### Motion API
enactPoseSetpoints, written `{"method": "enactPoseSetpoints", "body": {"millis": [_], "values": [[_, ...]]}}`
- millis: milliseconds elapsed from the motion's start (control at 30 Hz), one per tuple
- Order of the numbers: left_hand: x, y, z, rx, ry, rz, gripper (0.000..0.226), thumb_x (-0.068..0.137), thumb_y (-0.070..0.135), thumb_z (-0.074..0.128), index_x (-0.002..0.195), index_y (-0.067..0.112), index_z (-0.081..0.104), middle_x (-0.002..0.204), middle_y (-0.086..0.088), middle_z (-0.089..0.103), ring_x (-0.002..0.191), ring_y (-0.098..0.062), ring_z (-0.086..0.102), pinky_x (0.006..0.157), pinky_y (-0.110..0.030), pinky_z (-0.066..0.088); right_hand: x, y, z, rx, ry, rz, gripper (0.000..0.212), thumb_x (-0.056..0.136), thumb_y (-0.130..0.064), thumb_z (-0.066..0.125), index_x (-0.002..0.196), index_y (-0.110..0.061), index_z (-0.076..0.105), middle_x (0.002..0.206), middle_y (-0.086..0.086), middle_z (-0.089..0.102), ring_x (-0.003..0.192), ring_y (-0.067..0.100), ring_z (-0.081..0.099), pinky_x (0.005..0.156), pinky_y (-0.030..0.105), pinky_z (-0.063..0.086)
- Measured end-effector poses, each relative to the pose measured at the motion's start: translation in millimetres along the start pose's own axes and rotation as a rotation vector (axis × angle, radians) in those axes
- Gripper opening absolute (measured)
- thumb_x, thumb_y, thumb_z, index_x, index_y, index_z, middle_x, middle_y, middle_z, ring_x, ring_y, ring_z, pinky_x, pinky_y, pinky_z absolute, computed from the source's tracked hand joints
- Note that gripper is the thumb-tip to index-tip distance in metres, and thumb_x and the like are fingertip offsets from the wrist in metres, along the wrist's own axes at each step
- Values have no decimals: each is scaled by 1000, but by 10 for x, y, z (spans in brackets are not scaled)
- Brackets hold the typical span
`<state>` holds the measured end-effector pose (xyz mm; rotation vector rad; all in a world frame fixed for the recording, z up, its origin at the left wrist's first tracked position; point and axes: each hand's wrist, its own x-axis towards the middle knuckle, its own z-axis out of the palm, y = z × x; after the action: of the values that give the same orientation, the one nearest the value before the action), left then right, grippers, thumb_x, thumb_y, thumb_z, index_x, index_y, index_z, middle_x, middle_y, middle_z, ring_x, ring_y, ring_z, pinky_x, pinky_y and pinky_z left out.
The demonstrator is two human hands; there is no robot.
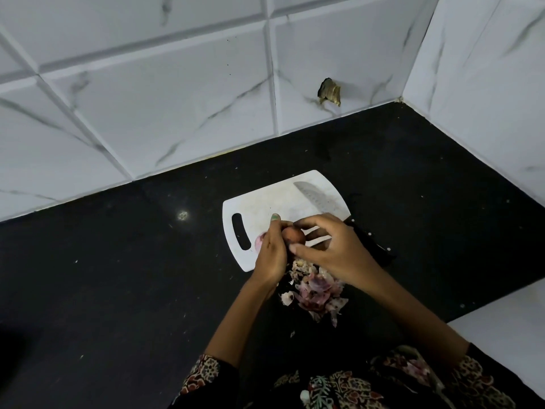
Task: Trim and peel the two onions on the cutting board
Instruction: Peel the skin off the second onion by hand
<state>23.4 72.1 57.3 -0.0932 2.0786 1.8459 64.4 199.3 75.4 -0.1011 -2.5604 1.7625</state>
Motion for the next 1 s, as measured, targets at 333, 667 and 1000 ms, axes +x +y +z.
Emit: {"method": "enactPoseSetpoints", "body": {"millis": [333, 667, 1000], "values": [[-49, 30, 6, 40, -99, 29, 68, 104, 41, 11, 67, 10, 60, 61, -1, 62, 54, 2, 59, 57, -9, 47, -33, -107, -48, -208, -7, -175, 21, 72, -16, 76, 91, -10, 71, 86, -2, 64, 72, 10, 65, 67, 33, 55], [-72, 37, 54, 74, -122, 49, 72, 103, 42, 7, 70, 1, 56, 57, -11, 47, 53, -11, 48, 53, -13, 41, 18, -27, -146, -154, -31, -129, 10, 75, -11, 76, 84, -10, 74, 78, -4, 68, 69, 8, 65, 64, 26, 55], [-63, -66, 22, 231, -129, 95, 70, 97, 55, 9, 69, 12, 57, 46, 7, 52, 52, -9, 50, 66, -32, 41, 21, -29, -125, -192, -49, -115, 10, 75, -5, 72, 71, -12, 65, 66, -1, 67, 60, 12, 64, 60, 33, 55]]}}
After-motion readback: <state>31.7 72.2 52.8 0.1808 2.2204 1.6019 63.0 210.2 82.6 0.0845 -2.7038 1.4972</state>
